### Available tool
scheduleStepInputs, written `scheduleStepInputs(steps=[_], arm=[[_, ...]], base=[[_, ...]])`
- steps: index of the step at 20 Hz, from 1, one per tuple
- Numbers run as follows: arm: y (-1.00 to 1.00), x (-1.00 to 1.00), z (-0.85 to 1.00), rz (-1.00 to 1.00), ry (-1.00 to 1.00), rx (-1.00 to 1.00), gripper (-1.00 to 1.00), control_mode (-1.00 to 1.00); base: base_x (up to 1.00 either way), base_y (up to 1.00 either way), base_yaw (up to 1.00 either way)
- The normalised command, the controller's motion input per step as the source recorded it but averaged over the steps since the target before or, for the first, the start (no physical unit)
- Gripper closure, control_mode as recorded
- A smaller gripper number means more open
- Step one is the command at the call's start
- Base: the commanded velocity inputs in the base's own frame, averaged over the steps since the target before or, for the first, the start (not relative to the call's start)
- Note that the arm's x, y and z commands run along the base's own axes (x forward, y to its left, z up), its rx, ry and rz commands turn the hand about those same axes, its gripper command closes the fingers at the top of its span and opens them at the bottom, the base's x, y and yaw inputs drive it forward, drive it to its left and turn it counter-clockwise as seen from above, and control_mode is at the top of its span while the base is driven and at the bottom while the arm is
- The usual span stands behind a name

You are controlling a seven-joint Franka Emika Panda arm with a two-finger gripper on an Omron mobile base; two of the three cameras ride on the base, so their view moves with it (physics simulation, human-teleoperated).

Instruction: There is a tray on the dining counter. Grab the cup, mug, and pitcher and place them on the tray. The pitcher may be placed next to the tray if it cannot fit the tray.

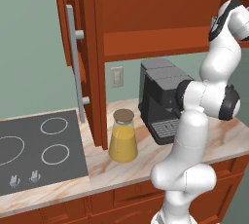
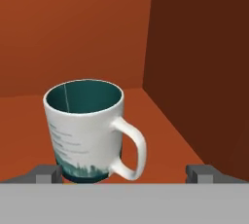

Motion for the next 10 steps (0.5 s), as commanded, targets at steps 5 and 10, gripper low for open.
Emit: scheduleStepInputs(steps=[5, 10], arm=[[0.0, 0.22, 0.0, 0.0, 0.0, 0.0, -1.0, -1.0], [0.0, 0.14, 0.0, 0.0, 0.0, 0.0, -1.0, -1.0]], base=[[0.0, 0.0, 0.0], [0.0, 0.0, 0.0]])
